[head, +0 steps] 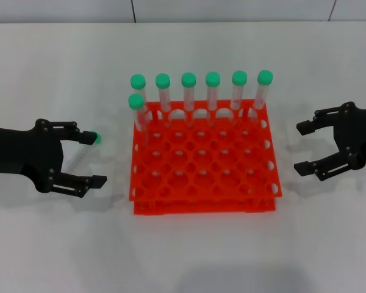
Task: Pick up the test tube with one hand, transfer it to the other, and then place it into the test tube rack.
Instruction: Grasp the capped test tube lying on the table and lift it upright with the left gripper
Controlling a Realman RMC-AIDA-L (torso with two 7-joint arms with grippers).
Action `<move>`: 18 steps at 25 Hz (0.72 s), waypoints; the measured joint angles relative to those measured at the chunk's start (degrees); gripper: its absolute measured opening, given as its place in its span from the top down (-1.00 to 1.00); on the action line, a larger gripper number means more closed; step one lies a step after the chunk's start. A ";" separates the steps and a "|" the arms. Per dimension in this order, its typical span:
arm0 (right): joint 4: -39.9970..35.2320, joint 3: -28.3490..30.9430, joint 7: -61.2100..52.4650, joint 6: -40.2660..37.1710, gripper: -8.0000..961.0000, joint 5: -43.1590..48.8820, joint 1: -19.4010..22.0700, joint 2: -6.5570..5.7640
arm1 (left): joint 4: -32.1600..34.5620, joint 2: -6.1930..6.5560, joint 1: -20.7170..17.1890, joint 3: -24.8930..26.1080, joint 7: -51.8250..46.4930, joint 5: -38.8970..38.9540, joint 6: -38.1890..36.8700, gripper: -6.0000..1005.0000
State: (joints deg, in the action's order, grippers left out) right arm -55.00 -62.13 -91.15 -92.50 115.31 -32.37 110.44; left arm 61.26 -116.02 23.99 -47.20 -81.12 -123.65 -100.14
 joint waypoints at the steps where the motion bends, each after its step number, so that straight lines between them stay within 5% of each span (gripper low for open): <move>1: 0.00 -0.05 0.03 -0.06 -0.81 0.00 -0.01 0.02 | 0.00 0.00 0.00 0.00 0.00 -0.01 0.03 -0.74; 18: -0.14 -0.11 0.10 -0.17 -0.81 0.00 -0.15 0.30 | 0.00 0.09 0.00 0.02 0.00 -0.01 0.13 -0.74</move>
State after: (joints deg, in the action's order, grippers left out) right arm -55.14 -62.23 -91.05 -92.66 115.32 -32.52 110.74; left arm 61.26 -115.92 23.99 -47.17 -81.12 -123.66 -100.01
